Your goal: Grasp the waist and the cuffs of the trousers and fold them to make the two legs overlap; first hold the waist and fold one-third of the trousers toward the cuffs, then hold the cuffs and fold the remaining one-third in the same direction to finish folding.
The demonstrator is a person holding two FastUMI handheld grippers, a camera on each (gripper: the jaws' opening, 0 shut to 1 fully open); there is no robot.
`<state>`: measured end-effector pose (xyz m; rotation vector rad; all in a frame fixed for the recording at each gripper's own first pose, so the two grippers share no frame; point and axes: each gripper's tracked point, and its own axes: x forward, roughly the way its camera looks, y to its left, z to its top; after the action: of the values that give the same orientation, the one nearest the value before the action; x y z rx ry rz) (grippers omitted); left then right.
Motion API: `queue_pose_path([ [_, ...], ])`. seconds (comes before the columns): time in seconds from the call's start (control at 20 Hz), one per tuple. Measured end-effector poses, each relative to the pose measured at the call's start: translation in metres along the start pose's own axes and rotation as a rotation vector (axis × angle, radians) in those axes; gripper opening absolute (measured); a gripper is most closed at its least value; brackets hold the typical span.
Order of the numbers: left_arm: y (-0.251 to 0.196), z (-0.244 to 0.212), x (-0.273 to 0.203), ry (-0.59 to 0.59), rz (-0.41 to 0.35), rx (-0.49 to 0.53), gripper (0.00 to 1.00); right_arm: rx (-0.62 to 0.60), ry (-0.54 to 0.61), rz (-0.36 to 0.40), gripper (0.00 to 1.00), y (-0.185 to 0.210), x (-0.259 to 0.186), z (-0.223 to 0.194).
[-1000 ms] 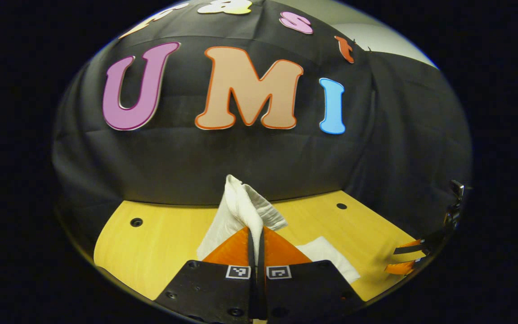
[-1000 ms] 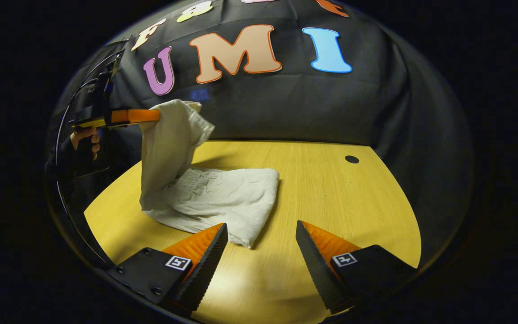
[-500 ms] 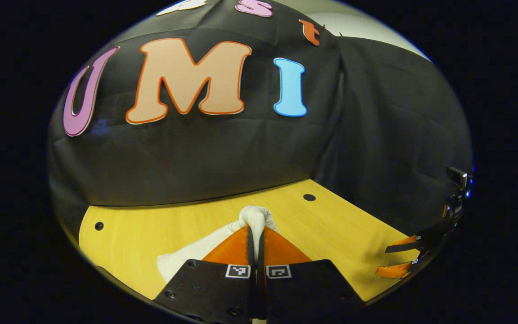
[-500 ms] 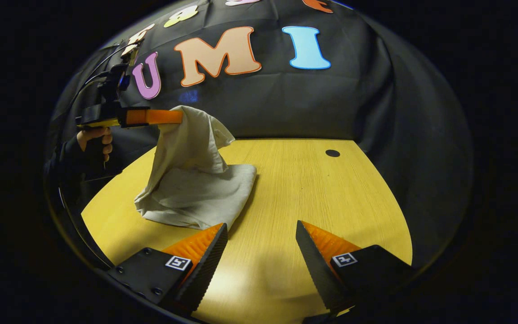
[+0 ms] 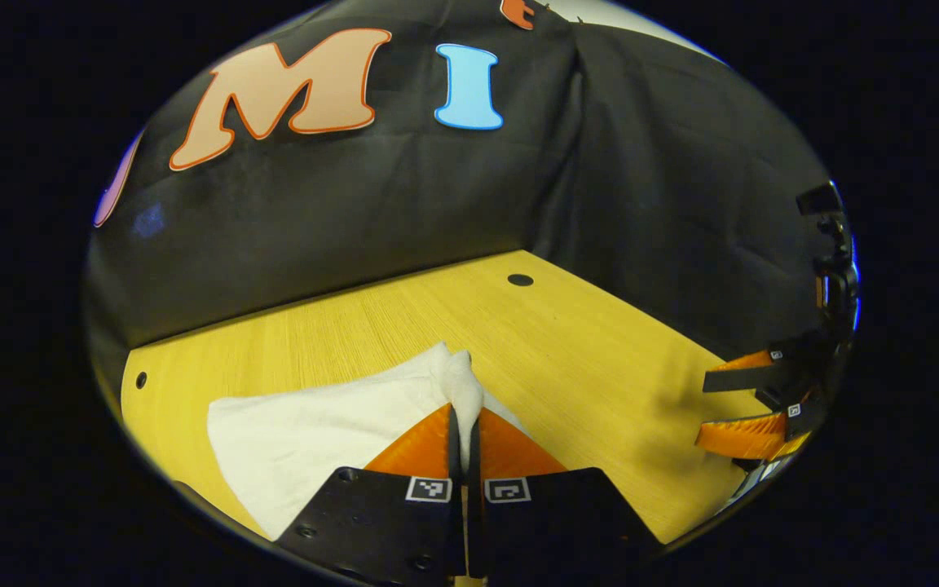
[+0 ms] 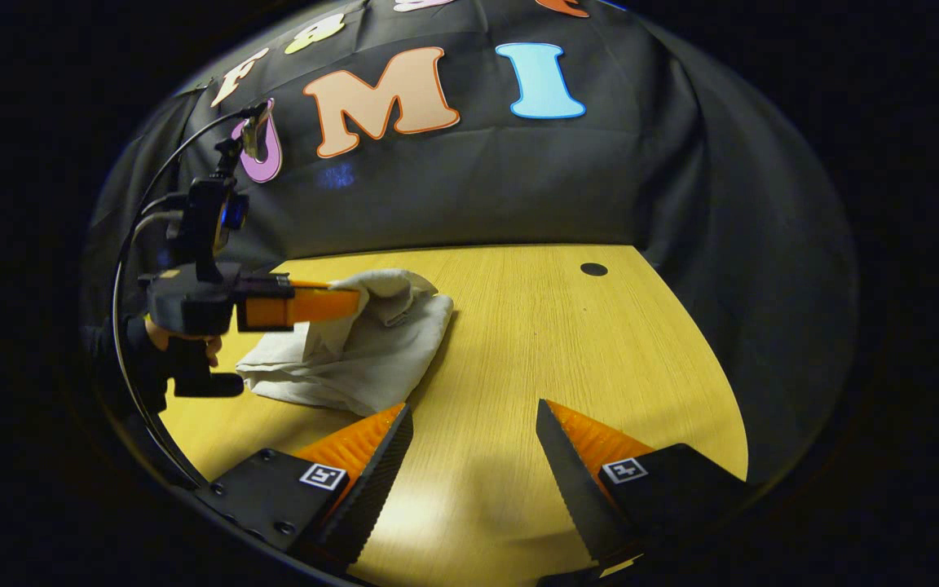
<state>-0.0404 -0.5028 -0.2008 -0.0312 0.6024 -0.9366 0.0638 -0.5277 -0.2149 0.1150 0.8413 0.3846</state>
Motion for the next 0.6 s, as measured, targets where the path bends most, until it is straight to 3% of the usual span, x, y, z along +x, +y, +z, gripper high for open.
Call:
queue_pose_path([
  [0.1,-0.004,-0.002,-0.006,-0.008,-0.007,-0.017,0.05,0.000,-0.003,0.012,0.98,0.004,0.001,0.004],
  [0.15,-0.007,0.005,-0.008,-0.037,-0.019,-0.029,0.26,-0.004,-0.010,0.015,0.94,0.007,0.001,0.008],
  [0.2,-0.004,0.013,-0.017,-0.070,-0.008,-0.035,0.50,-0.009,-0.024,0.018,0.98,0.011,0.001,0.014],
  [0.3,0.013,0.027,-0.040,-0.128,0.051,-0.024,0.99,-0.022,-0.071,0.016,0.98,0.022,0.000,0.031],
  [0.35,0.023,0.031,-0.051,-0.153,0.083,-0.017,0.95,-0.030,-0.101,0.009,0.98,0.028,-0.002,0.042],
  [0.45,0.042,0.039,-0.081,-0.200,0.139,-0.023,0.96,-0.042,-0.166,-0.002,0.94,0.045,-0.007,0.061],
  [0.6,0.082,0.047,-0.128,-0.263,0.237,-0.050,0.96,-0.062,-0.262,-0.011,0.98,0.079,-0.016,0.093],
])
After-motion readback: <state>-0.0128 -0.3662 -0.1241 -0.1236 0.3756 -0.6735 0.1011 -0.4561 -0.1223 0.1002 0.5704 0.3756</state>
